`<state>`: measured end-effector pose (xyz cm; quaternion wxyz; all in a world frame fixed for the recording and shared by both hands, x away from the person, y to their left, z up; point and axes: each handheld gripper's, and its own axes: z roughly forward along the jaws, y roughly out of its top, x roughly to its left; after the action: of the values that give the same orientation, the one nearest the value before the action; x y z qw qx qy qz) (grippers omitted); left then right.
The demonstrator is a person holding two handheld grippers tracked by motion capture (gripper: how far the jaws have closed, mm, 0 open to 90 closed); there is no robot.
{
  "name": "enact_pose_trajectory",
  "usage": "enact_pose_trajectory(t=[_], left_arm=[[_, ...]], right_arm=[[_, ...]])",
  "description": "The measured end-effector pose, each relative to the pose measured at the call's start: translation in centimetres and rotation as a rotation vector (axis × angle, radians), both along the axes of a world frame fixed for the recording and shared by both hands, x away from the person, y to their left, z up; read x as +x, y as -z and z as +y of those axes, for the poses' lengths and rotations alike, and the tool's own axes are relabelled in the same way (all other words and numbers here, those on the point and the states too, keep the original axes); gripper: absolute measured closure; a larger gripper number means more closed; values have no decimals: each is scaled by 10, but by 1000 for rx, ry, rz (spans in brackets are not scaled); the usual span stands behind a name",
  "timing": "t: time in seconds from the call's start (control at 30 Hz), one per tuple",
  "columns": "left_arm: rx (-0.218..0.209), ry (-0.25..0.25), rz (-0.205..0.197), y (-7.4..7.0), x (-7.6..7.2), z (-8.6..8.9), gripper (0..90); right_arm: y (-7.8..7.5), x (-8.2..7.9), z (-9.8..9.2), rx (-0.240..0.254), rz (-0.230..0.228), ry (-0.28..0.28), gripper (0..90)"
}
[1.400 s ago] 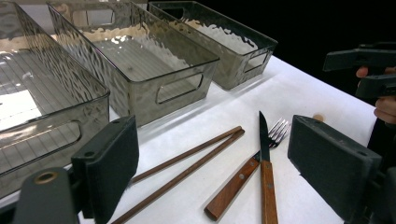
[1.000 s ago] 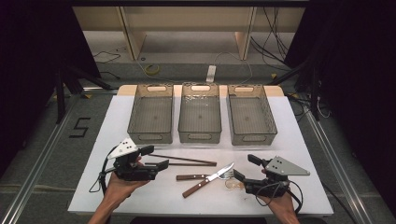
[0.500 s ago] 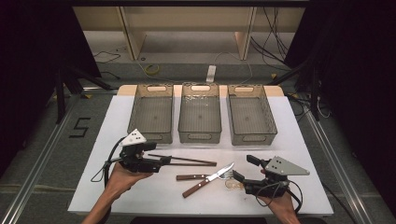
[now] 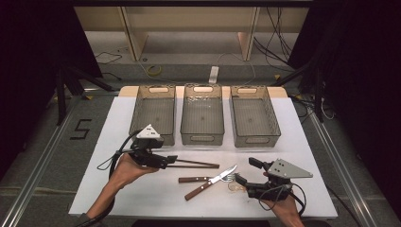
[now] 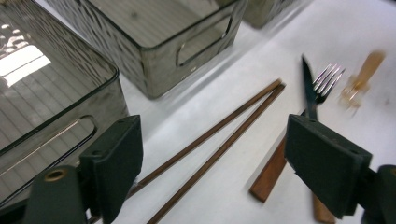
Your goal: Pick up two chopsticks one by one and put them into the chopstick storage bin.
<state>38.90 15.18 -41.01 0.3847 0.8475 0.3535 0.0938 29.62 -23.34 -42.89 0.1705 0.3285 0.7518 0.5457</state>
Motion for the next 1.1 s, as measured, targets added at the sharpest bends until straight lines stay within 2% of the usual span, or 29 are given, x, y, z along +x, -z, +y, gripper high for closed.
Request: enact_pose_trajectory(t=[0.1, 0.2, 0.47, 0.6, 0.67, 0.77, 0.87, 1.1], left_arm=[[39, 16, 52, 1, 7, -5, 231], [91, 36, 85, 4, 13, -11, 265], [224, 111, 110, 15, 21, -28, 347], [271, 161, 152, 23, 24, -33, 406], [310, 184, 161, 27, 27, -36, 426], [315, 205, 166, 30, 29, -40, 469], [346, 234, 180, 34, 30, -46, 521], [382, 267, 194, 39, 33, -50, 590]], right_arm=[[0, 0, 0, 2, -2, -2, 240], [0, 0, 0, 0, 0, -11, 240], [1, 1, 1, -6, 13, -25, 238], [1, 1, 1, -9, 12, -35, 238], [1, 1, 1, -8, 13, -37, 238], [2, 2, 2, -10, 18, -42, 238], [2, 2, 2, -13, 21, -47, 238], [3, 3, 2, -13, 28, -51, 238]])
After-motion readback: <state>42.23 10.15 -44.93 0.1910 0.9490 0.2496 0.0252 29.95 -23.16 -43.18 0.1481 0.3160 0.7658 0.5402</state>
